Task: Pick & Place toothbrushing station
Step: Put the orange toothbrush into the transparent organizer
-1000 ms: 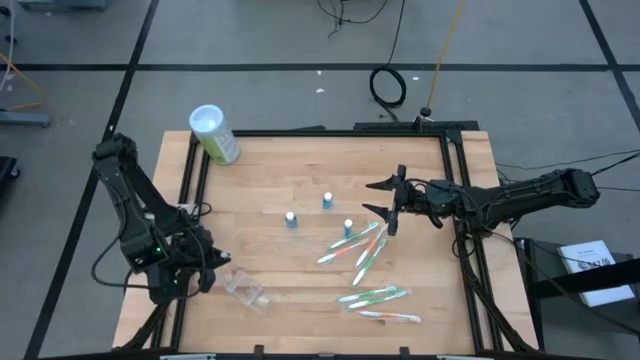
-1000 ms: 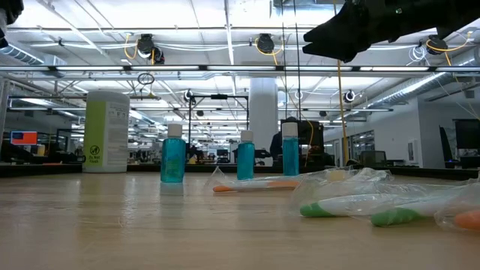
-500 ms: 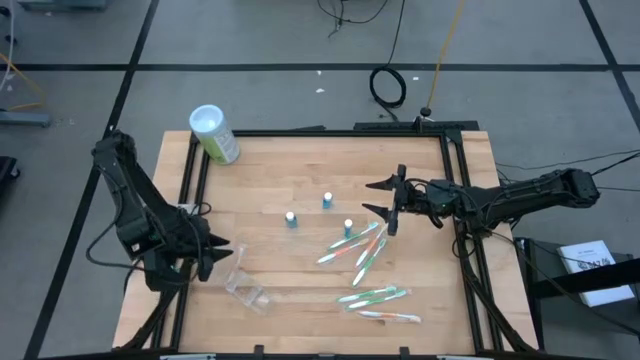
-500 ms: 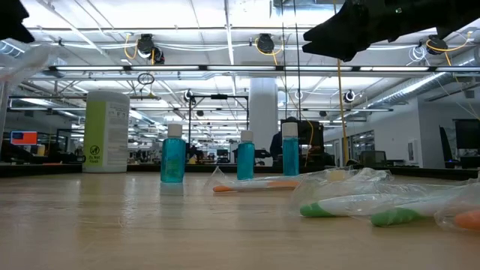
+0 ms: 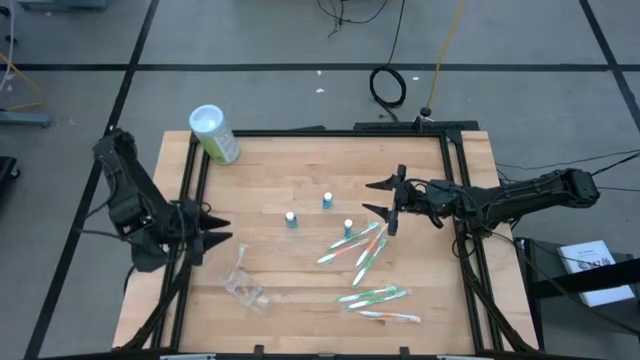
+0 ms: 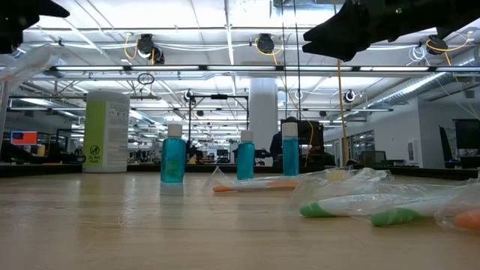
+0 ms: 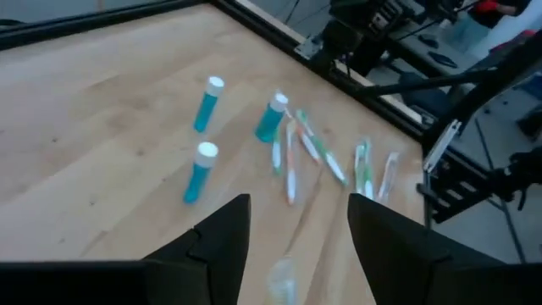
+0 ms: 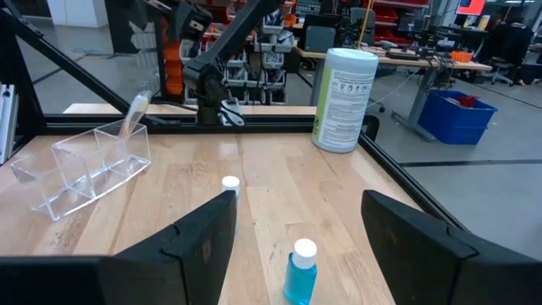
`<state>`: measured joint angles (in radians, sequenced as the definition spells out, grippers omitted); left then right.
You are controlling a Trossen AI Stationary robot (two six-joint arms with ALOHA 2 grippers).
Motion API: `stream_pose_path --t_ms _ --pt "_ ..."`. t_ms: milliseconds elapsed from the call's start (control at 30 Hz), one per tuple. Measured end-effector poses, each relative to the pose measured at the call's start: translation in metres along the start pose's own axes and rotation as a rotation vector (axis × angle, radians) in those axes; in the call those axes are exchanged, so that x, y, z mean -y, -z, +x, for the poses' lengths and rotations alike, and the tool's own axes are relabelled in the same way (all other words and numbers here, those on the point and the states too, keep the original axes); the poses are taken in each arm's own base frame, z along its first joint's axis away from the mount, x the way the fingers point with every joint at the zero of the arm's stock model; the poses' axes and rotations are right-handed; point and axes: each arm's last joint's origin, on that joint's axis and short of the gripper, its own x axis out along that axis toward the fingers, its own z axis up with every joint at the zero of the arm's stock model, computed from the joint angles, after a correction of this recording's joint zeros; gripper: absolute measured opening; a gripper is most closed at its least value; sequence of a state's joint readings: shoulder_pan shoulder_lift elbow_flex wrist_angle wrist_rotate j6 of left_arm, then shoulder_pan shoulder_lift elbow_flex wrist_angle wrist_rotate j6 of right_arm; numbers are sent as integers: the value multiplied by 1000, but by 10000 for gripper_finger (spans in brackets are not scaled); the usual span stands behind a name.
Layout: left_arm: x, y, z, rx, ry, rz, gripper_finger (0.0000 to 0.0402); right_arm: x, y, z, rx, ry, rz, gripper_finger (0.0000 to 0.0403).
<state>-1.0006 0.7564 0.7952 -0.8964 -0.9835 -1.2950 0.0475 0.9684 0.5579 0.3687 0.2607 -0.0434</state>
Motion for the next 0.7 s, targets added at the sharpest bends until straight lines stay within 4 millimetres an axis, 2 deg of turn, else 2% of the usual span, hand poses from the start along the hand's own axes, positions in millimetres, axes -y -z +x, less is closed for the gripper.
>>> stream_pose_path --t_ms 133,233,300,533,700 --pt "26 0 14 -29 98 15 204 0 0 0 0 0 -3 247" --pt "50 4 33 -92 213 122 204 0 -1 0 5 0 -2 247" --pt "57 11 50 -154 220 160 199 0 -1 0 7 0 -1 247" --pt "51 34 100 -384 57 67 172 0 -1 0 7 0 -1 247" --pt "46 33 113 -533 65 -32 157 0 -1 0 7 0 -1 247"
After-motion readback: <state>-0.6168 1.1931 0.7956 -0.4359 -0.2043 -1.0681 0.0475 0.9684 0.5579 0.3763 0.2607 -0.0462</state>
